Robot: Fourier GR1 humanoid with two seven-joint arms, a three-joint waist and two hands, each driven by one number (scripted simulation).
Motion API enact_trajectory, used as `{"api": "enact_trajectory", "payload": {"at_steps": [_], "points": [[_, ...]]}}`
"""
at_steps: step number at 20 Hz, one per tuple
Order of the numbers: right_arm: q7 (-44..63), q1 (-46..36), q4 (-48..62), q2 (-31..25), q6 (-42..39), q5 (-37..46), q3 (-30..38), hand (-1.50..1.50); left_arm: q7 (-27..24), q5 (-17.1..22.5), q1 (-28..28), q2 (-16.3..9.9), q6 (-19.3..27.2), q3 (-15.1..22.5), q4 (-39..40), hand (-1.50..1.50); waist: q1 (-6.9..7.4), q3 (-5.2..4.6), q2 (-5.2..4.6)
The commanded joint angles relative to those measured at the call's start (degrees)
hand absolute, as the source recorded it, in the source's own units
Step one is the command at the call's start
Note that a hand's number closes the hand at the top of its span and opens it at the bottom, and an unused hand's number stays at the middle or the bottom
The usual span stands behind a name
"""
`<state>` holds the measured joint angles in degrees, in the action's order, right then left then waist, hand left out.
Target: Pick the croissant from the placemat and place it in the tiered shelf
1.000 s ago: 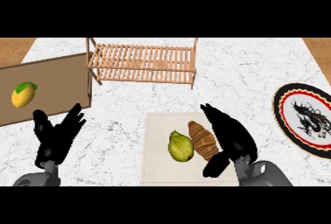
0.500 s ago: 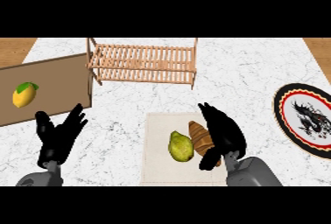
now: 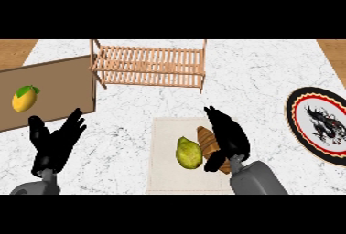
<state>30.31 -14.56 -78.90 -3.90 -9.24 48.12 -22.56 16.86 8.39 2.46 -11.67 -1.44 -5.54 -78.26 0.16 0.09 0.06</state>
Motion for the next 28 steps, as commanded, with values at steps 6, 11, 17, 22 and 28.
{"api": "enact_trajectory", "payload": {"at_steps": [6,11,17,22,28], "points": [[-7.6,-2.6,7.6,-2.2,-8.7,-0.1,-2.7,1.50,2.6,-2.3,-0.6,2.0,2.1,1.7,-2.7,0.00,0.49,-0.06,-0.01],[-14.3,-2.2,12.6,1.7,-0.9,1.9,-2.3,1.50,-0.4,-2.3,1.5,1.8,0.9,0.1,2.3,0.00,0.05,-0.08,-0.13],[-14.5,3.3,-0.2,1.5,-4.0,1.6,-5.0,1.50,0.7,-2.9,1.4,2.9,2.1,0.4,2.0,0.00,-0.26,-0.09,0.00],[7.3,-7.1,-1.6,3.8,7.1,-6.7,-18.5,1.50,-2.3,-2.9,1.5,2.4,-0.5,0.9,4.0,0.00,1.79,-0.14,-0.30],[20.9,-18.9,-0.7,3.9,21.5,-10.9,-23.2,1.50,2.6,-3.4,5.2,2.8,-0.3,2.9,1.6,0.00,5.69,-0.09,-0.47]]}}
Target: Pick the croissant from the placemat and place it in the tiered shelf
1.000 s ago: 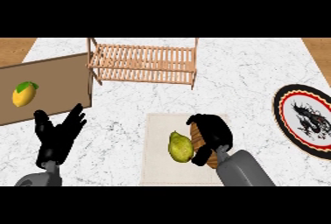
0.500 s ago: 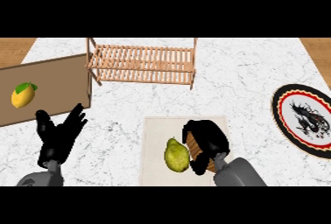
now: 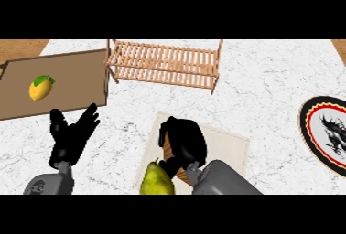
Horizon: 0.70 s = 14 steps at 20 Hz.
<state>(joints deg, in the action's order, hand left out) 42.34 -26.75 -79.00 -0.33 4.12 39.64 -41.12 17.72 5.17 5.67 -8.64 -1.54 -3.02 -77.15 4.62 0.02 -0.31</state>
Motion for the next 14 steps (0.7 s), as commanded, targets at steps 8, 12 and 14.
{"api": "enact_trajectory", "payload": {"at_steps": [8,12,14], "points": [[31.8,-29.5,-6.1,0.3,13.5,2.8,-6.2,1.50,0.4,-0.3,0.7,0.7,-0.4,0.7,1.9,0.00,0.16,-0.33,1.18],[37.8,-40.8,-5.5,0.3,8.3,1.8,-0.8,1.50,-1.3,-0.5,-0.5,-0.8,-0.6,-0.7,3.4,0.00,-1.06,-0.38,1.23],[40.1,-44.4,-3.9,0.3,9.2,0.8,0.6,1.50,1.1,0.6,0.8,-1.0,-0.8,-1.1,1.9,0.00,-0.80,-0.31,1.23]]}}
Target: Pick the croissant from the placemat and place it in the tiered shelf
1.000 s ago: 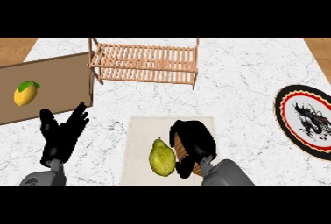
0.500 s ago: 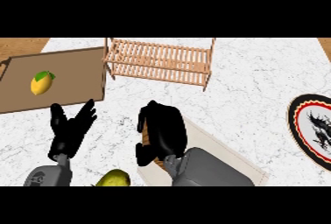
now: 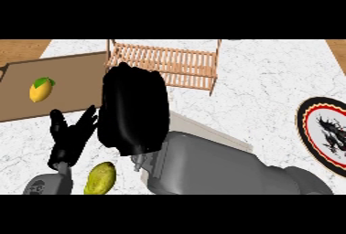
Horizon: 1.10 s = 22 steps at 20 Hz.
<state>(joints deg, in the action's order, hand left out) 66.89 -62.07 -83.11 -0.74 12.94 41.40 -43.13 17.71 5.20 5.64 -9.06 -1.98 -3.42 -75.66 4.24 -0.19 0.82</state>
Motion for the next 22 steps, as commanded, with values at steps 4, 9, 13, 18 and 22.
{"api": "enact_trajectory", "payload": {"at_steps": [4,9,13,18,22], "points": [[16.3,-17.1,5.1,0.7,-3.0,-1.6,8.4,1.50,0.7,0.4,-0.6,-1.2,-0.2,-1.3,0.4,0.00,-1.78,-0.01,-0.16],[14.3,-26.3,15.0,0.7,-2.5,-3.6,16.1,1.50,-0.6,0.1,-1.4,1.2,0.7,-0.1,-0.3,0.00,-1.31,-0.06,-0.53],[13.3,-31.2,21.0,0.7,-0.2,-3.9,17.8,1.50,-0.5,-1.0,0.6,1.1,1.8,-0.1,0.5,0.00,-1.93,-0.03,-0.81],[4.8,-34.4,28.9,-0.1,-2.5,-3.3,25.7,1.50,0.9,1.4,-1.1,-0.7,0.7,-2.4,-2.1,0.00,-3.00,0.11,-0.80],[-2.5,-36.7,39.3,0.6,-1.2,-4.6,28.7,1.50,-1.2,-0.7,-1.8,1.5,2.0,-0.3,-1.3,0.00,-2.39,0.05,-1.27]]}}
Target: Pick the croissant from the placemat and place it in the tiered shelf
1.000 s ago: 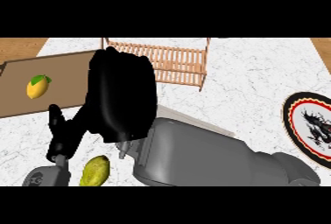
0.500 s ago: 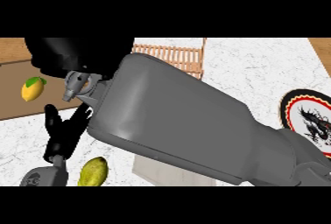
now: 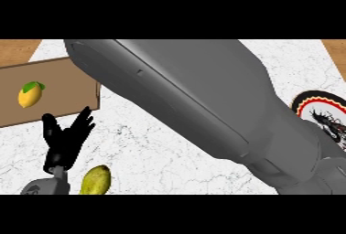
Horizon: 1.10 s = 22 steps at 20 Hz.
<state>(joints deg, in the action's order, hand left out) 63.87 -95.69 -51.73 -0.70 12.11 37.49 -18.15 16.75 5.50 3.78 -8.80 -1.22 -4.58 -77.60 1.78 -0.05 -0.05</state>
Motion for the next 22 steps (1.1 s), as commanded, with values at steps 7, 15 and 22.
{"api": "enact_trajectory", "payload": {"at_steps": [7,15,22], "points": [[-10.5,-2.5,16.6,-0.8,-1.6,-1.5,6.4,1.50,0.6,0.3,-2.1,0.2,-1.3,0.8,-2.1,0.00,-0.09,-0.04,-0.30],[-15.1,-3.5,25.5,0.7,3.3,-0.1,7.2,1.50,0.6,0.2,0.2,-0.8,-0.8,-1.0,0.7,0.00,0.20,-0.07,-0.53],[-21.6,-4.1,32.5,-0.3,6.8,1.8,9.5,1.50,2.4,-0.1,-0.1,-1.2,-1.3,-0.3,-1.3,0.00,0.90,-0.07,-0.80]]}}
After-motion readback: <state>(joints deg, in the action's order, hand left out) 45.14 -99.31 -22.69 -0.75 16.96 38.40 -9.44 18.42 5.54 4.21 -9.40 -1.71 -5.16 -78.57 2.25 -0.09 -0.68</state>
